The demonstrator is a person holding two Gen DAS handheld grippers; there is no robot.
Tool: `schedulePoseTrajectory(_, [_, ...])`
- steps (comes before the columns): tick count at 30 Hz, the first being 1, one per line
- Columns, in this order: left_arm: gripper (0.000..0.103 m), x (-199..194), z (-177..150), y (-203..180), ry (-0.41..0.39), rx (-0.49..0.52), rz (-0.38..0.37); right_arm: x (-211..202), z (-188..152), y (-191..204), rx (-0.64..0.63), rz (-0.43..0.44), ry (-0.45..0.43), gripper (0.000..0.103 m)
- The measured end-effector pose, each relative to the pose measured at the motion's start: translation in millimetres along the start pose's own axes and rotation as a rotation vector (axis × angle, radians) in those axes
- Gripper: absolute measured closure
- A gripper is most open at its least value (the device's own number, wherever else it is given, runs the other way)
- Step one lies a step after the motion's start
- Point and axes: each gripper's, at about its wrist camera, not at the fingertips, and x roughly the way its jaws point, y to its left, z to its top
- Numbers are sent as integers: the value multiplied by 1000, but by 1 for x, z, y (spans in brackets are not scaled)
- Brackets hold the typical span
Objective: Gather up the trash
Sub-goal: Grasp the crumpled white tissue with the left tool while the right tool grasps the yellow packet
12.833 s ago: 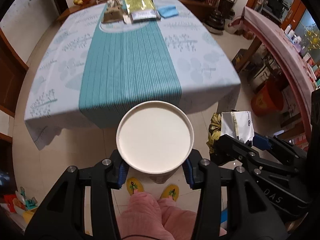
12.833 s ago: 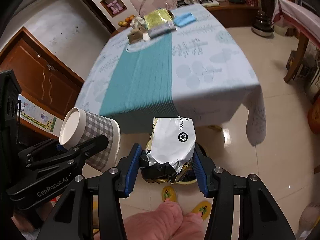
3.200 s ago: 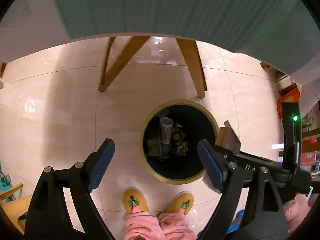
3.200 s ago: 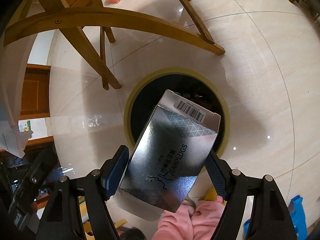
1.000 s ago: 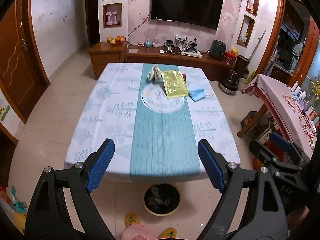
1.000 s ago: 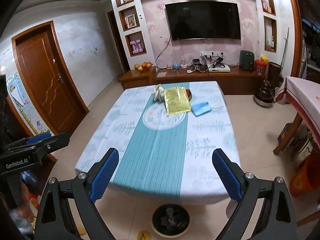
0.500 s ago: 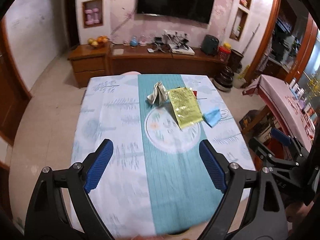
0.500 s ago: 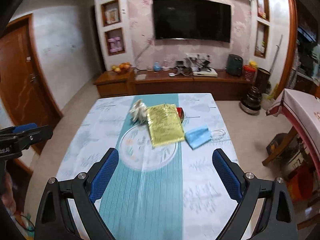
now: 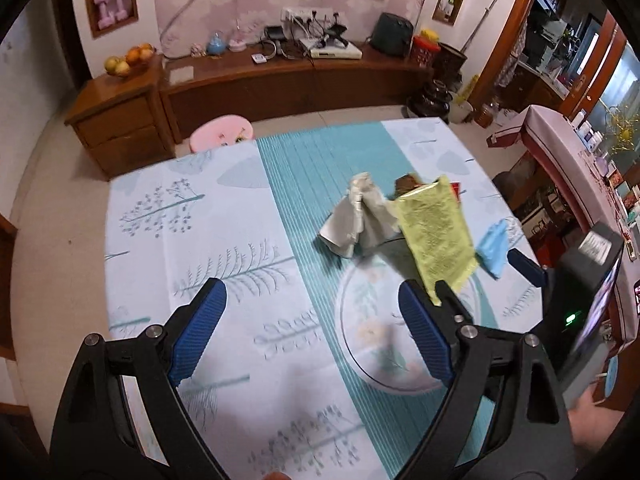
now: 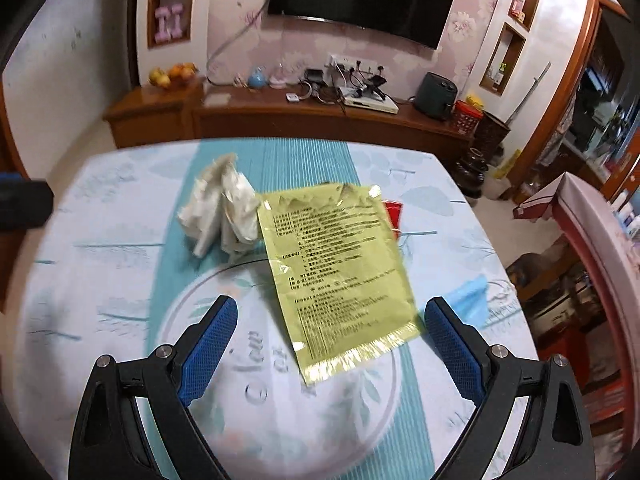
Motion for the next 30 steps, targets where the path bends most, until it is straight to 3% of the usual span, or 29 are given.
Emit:
schedulePoseTrajectory(10, [17,74,-4,3,59,-9,-64,84,-8,31,-64,-234,10,7])
schedulePoseTrajectory(15, [17,90,0,2,65,-24,-104,113,-3,29,-28,-296,24,11])
schedulePoseTrajectory(16, [17,89,1,0,64,-24,-111,118,-2,26,-11,-293,30,22])
schedulePoseTrajectory(17, [17,88,2,-2,62,-22,-118,120,-3,23,3,-290,37,40])
schedulePoseTrajectory(18, [17,88,4,-3,61,-21,-125,124,-3,19,20,-287,50,46])
schedulePoseTrajectory(21, [17,91,11,-8,62,-16,-147,129,-4,9,62,-288,60,56])
schedulePoseTrajectory(23, [16,93,15,-11,62,-16,-159,129,-5,1,87,-271,55,73])
schedulePoseTrajectory(26, [15,99,21,-16,67,-21,-174,122,-4,-12,131,-236,41,87])
schedulePoseTrajectory(30, [15,111,33,-28,78,-40,-173,107,0,-34,221,-173,9,95])
